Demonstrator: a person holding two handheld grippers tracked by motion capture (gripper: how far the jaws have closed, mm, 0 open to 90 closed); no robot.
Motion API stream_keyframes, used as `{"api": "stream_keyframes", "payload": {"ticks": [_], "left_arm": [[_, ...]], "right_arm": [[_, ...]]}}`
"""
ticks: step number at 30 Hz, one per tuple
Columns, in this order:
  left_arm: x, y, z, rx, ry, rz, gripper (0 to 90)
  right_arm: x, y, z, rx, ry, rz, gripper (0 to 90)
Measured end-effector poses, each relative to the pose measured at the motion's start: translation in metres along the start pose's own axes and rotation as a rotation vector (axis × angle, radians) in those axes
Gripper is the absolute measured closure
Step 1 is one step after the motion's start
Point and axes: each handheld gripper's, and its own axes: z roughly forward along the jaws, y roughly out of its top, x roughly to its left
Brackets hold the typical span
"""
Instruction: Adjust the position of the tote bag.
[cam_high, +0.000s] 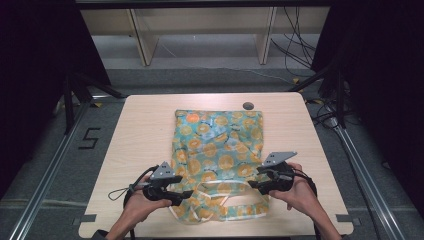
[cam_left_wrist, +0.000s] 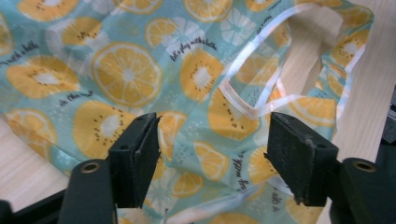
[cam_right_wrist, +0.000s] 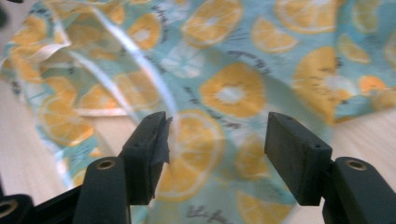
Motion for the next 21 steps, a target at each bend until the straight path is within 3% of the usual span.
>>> {"api": "stream_keyframes", "payload": {"ticks": [1, 2, 6, 8, 9, 11, 13, 14, 17, 18, 21], "left_arm": [[-0.003, -0.001, 0.001, -0.017, -0.009, -0.024, 31.7], [-0.002, -0.001, 0.000, 0.008, -0.004, -0.003, 30.4], [-0.012, -0.001, 0.002, 0.010, -0.046, -0.010, 26.7], [-0.015, -0.002, 0.005, 0.038, -0.060, 0.028, 25.4], [-0.015, -0.002, 0.005, 0.038, -0.060, 0.028, 24.8], [-0.014, -0.003, 0.013, 0.083, -0.041, 0.097, 24.8], [-0.014, -0.005, 0.018, 0.097, -0.037, 0.090, 25.9], [-0.014, -0.006, 0.020, 0.109, -0.032, 0.104, 27.3], [-0.012, -0.009, 0.026, 0.128, -0.005, 0.091, 27.5], [-0.009, -0.008, 0.026, 0.135, 0.000, 0.106, 27.2], [-0.008, -0.010, 0.027, 0.130, 0.009, 0.094, 36.1]], "right_arm": [[0.003, -0.001, 0.001, 0.009, 0.007, -0.015, 38.0], [0.006, -0.002, 0.002, 0.020, 0.002, -0.017, 37.5], [0.014, -0.003, 0.007, 0.034, 0.006, -0.037, 36.3], [0.013, -0.004, 0.008, 0.042, 0.013, -0.047, 36.5], [0.013, -0.004, 0.008, 0.042, 0.013, -0.047, 36.5], [0.013, -0.006, 0.009, 0.065, 0.009, -0.047, 37.7], [0.012, -0.007, 0.013, 0.047, 0.011, -0.072, 39.0], [0.013, -0.007, 0.012, 0.072, 0.027, -0.074, 39.7], [0.016, -0.007, 0.015, 0.082, 0.024, -0.084, 42.9], [0.018, -0.008, 0.017, 0.089, 0.025, -0.078, 43.0], [0.017, -0.010, 0.019, 0.115, 0.021, -0.081, 45.5]]}}
